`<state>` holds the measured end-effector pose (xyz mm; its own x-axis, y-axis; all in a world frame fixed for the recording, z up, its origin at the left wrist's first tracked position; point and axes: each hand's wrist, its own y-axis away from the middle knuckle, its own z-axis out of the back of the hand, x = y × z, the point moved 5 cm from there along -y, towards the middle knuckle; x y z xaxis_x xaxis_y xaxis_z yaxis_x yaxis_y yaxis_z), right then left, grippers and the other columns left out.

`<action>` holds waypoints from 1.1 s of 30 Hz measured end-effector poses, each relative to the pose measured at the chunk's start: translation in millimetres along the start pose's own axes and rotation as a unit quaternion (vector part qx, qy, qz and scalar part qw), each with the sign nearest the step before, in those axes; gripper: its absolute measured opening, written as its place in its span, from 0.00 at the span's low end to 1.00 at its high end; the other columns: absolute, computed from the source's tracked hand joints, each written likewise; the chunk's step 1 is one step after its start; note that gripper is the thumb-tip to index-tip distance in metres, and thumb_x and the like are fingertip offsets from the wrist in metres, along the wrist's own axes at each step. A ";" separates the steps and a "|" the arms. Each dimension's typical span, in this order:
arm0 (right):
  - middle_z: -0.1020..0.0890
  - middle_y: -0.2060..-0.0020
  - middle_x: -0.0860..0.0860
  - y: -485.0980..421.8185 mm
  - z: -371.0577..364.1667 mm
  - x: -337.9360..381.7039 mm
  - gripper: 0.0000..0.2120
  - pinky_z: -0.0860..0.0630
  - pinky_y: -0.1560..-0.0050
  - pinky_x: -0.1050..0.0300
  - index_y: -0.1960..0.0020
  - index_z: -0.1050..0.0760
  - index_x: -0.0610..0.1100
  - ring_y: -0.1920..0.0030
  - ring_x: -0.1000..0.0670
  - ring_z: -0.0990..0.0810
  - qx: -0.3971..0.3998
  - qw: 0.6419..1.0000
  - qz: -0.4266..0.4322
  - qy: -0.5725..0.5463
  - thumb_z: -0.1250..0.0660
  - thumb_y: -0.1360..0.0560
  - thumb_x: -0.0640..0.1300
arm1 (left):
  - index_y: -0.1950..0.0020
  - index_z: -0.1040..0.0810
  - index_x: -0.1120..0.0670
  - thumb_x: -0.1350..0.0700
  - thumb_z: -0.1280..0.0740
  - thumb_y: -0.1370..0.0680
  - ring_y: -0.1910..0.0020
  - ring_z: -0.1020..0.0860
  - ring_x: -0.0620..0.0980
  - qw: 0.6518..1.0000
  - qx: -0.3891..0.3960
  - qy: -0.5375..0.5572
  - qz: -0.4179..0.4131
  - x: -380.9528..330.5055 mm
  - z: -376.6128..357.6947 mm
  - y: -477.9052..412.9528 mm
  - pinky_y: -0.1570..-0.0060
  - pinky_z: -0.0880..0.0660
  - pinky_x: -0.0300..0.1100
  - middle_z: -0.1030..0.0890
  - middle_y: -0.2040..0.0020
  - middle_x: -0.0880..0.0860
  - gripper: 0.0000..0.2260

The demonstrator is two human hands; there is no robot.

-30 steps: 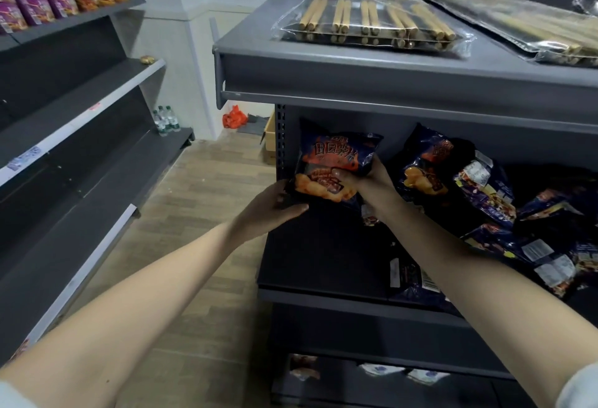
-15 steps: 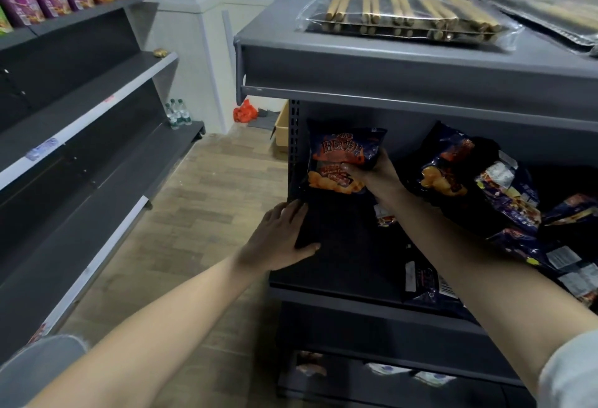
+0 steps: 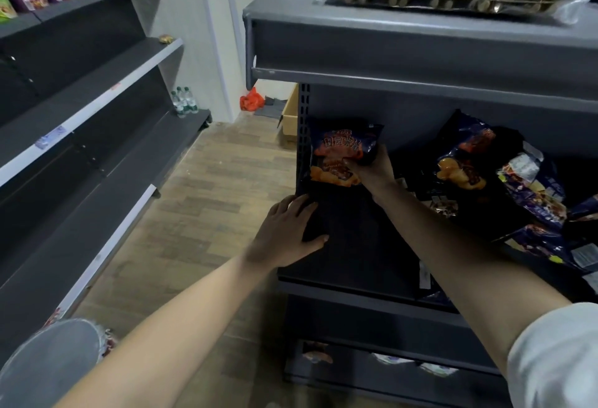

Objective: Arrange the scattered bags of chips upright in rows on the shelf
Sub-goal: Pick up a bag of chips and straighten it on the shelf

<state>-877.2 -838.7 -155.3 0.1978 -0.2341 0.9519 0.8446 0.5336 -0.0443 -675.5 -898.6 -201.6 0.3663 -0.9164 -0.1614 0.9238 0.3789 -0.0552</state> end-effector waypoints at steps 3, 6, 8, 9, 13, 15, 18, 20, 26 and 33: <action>0.24 0.40 0.47 -1.8 -2.3 -4.2 0.34 0.25 0.41 0.51 0.32 0.37 0.43 0.41 0.49 0.25 -0.008 1.000 -0.010 -0.002 0.24 0.33 0.41 | 0.24 0.44 0.51 0.29 0.54 0.29 0.25 0.47 0.55 1.000 0.001 -0.003 0.002 0.2 -0.6 0.6 0.29 0.46 0.50 0.44 0.24 0.52 0.39; 0.24 0.39 0.47 -3.3 -3.7 -6.0 0.35 0.26 0.42 0.53 0.31 0.38 0.44 0.39 0.47 0.25 -0.024 0.999 -0.023 -0.009 0.25 0.32 0.41 | 0.24 0.44 0.51 0.29 0.54 0.29 0.25 0.48 0.54 1.000 0.003 -0.005 0.002 0.6 -1.3 0.5 0.29 0.46 0.50 0.45 0.23 0.52 0.39; 0.25 0.38 0.47 -3.9 -4.7 -4.4 0.36 0.28 0.45 0.57 0.30 0.39 0.45 0.39 0.46 0.26 -0.033 0.999 -0.024 0.007 0.25 0.32 0.43 | 0.24 0.45 0.51 0.30 0.54 0.29 0.25 0.48 0.54 1.000 0.004 -0.006 0.000 0.5 -1.3 0.7 0.29 0.46 0.50 0.45 0.23 0.52 0.39; 0.25 0.37 0.46 -4.0 -5.1 -3.3 0.36 0.29 0.46 0.58 0.30 0.39 0.45 0.38 0.46 0.26 -0.037 0.999 -0.023 0.024 0.25 0.32 0.45 | 0.24 0.45 0.51 0.30 0.54 0.29 0.25 0.48 0.54 1.000 0.004 -0.006 0.000 0.2 -1.3 0.9 0.29 0.46 0.50 0.45 0.23 0.51 0.39; 0.25 0.37 0.44 -4.2 -6.0 -1.1 0.33 0.32 0.49 0.60 0.30 0.40 0.44 0.38 0.42 0.26 -0.043 0.996 -0.033 0.073 0.27 0.29 0.47 | 0.24 0.44 0.50 0.30 0.53 0.29 0.25 0.48 0.54 1.000 -0.002 -0.006 -0.002 0.1 -2.0 1.3 0.29 0.46 0.50 0.45 0.24 0.52 0.38; 0.26 0.37 0.43 -3.4 -6.0 0.6 0.33 0.31 0.48 0.59 0.30 0.40 0.44 0.38 0.42 0.26 -0.044 0.995 -0.035 0.079 0.28 0.29 0.46 | 0.24 0.44 0.51 0.30 0.52 0.28 0.25 0.48 0.54 1.000 -0.001 -0.007 -0.005 0.2 -2.4 1.0 0.29 0.46 0.50 0.45 0.24 0.52 0.38; 0.28 0.36 0.42 0.5 -2.5 6.4 0.33 0.29 0.40 0.53 0.30 0.41 0.42 0.36 0.42 0.28 -0.065 0.993 -0.023 0.092 0.28 0.29 0.44 | 0.24 0.45 0.51 0.30 0.51 0.28 0.26 0.48 0.55 1.000 0.008 -0.017 -0.010 -0.6 -1.6 -0.6 0.28 0.47 0.51 0.45 0.24 0.53 0.38; 0.29 0.35 0.41 3.7 3.6 12.1 0.33 0.29 0.39 0.52 0.31 0.41 0.40 0.36 0.42 0.29 -0.088 0.992 0.001 0.095 0.28 0.30 0.43 | 0.24 0.46 0.51 0.29 0.52 0.28 0.26 0.47 0.57 0.999 0.015 -0.025 -0.015 -2.3 -0.1 -1.9 0.28 0.47 0.51 0.45 0.24 0.54 0.38; 0.32 0.35 0.41 21.5 32.0 30.1 0.31 0.37 0.44 0.66 0.29 0.39 0.41 0.36 0.43 0.31 -0.105 0.982 0.106 0.118 0.30 0.29 0.39 | 0.26 0.41 0.51 0.30 0.53 0.29 0.31 0.37 0.57 0.994 -0.039 -0.066 -0.072 -14.5 22.9 -12.4 0.31 0.41 0.53 0.36 0.28 0.55 0.38; 0.31 0.38 0.39 58.8 80.2 35.1 0.26 0.39 0.45 0.71 0.33 0.34 0.39 0.39 0.42 0.28 -0.093 0.956 0.179 0.214 0.30 0.28 0.37 | 0.28 0.38 0.49 0.31 0.46 0.28 0.34 0.35 0.56 0.984 -0.083 -0.059 -0.146 -66.8 50.7 -55.5 0.34 0.38 0.52 0.35 0.30 0.52 0.34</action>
<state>-860.4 -750.3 -100.2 0.6422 -0.3966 0.6560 0.7510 0.4971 -0.4347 -745.6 -864.9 -137.8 0.1077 -0.9942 0.0001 0.9644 0.1045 -0.2431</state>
